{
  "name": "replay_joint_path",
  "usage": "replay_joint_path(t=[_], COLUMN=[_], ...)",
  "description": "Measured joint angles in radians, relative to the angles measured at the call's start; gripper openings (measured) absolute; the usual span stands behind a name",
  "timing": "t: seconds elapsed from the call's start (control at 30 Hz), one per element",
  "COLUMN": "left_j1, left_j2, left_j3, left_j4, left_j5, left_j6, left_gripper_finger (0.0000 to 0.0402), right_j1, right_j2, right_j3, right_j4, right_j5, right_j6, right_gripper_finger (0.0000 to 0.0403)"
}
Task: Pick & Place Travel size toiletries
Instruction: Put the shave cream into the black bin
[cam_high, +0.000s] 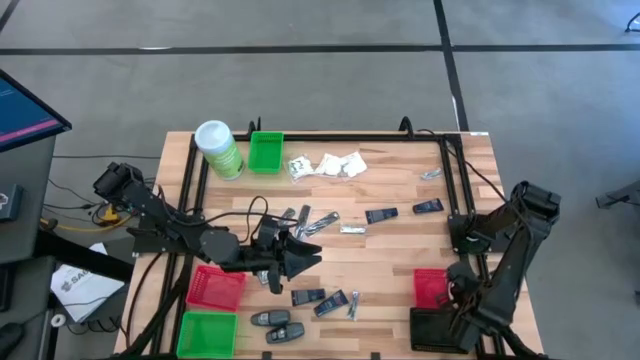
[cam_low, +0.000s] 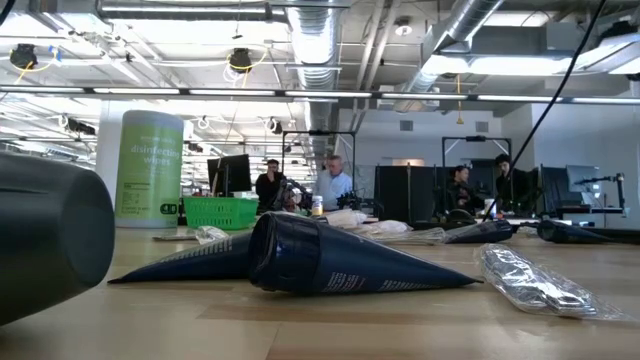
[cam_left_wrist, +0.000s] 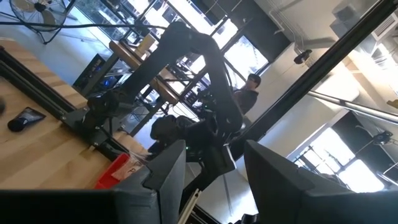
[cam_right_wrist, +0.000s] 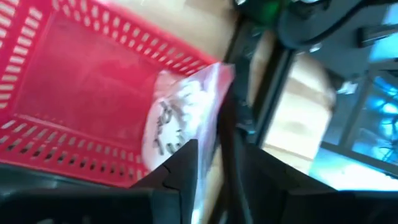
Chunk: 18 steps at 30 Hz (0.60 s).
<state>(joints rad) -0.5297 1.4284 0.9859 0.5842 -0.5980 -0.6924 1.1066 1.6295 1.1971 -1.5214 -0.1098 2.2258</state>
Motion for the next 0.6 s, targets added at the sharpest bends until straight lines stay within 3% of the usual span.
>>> replay_joint_path(t=[0.3, 0.6], left_j1=[0.000, 0.001], left_j2=[0.000, 0.000], left_j3=[0.000, 0.000], left_j4=[0.000, 0.000], left_j5=[-0.001, 0.000], left_j6=[0.005, 0.005], left_gripper_finger=[0.0159, 0.0159], right_j1=[-0.003, -0.004], right_j2=[-0.008, -0.008], right_j3=[0.067, 0.134], right_j4=[-0.049, -0.050], right_j5=[0.062, 0.235], right_j6=[0.000, -0.011], right_gripper_finger=[0.0117, 0.0117])
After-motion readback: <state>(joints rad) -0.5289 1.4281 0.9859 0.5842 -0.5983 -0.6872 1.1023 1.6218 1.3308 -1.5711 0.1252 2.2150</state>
